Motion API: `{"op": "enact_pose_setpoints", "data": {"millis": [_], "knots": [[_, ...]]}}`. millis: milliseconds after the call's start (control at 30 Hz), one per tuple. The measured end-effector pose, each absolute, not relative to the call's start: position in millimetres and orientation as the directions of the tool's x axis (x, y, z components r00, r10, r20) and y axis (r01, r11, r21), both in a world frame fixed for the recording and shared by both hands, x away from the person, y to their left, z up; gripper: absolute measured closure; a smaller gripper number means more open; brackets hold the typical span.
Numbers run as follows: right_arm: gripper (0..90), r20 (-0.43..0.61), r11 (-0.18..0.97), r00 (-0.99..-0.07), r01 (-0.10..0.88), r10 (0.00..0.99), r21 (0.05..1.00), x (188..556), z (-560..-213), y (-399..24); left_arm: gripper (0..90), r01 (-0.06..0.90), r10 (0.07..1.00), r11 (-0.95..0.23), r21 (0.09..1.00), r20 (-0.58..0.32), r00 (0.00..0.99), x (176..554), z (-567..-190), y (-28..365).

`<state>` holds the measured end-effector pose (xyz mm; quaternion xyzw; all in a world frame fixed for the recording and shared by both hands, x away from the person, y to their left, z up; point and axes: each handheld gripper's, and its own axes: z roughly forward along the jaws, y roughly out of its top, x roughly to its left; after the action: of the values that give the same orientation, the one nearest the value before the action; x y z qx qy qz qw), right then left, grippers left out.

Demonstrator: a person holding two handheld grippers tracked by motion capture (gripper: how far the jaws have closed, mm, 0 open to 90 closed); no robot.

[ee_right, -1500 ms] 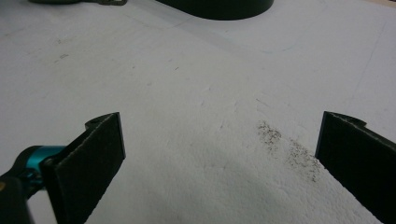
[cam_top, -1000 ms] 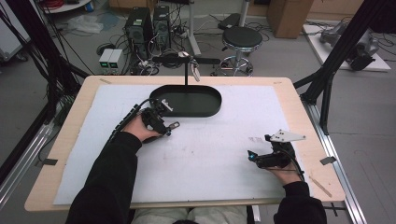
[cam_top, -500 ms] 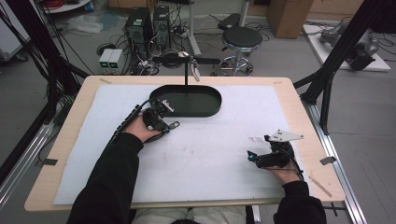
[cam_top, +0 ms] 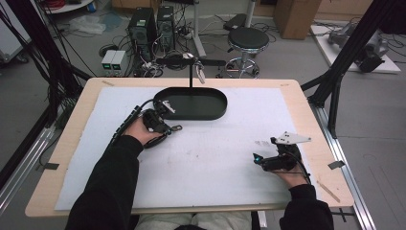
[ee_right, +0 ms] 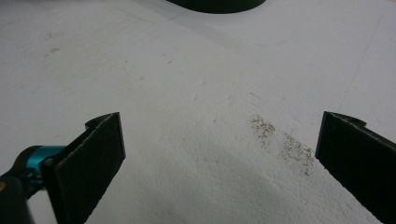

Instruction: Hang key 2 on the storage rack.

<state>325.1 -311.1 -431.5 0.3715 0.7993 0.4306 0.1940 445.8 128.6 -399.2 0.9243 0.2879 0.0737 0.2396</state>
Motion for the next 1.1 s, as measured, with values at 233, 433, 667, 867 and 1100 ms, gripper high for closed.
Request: {"op": "enact_pose_setpoints", "data": {"millis": [233, 433, 667, 867, 1100], "knots": [[0.7, 0.013, 0.347, -0.645, 0.428, 0.764, 0.834, 325, -431, -312, 84.7, 0.506, 0.589, -0.687, 0.521, -0.008, 0.808, 442, -382, 143], [0.7, 0.014, 0.346, -0.645, 0.428, 0.764, 0.835, 324, -431, -311, 84.6, 0.498, 0.602, -0.661, 0.562, 0.001, 0.798, 440, -366, 155], [0.7, 0.022, 0.34, -0.639, 0.438, 0.769, 0.832, 324, -431, -313, 84.6, 0.458, 0.593, -0.643, 0.614, 0.02, 0.805, 438, -341, 158], [0.7, 0.019, 0.342, -0.636, 0.439, 0.771, 0.831, 323, -432, -314, 84.6, 0.4, 0.584, -0.622, 0.673, 0.058, 0.81, 440, -312, 153], [0.7, 0.023, 0.338, -0.634, 0.442, 0.773, 0.831, 322, -433, -315, 84.6, 0.367, 0.603, -0.604, 0.707, 0.105, 0.791, 446, -282, 150]]}}
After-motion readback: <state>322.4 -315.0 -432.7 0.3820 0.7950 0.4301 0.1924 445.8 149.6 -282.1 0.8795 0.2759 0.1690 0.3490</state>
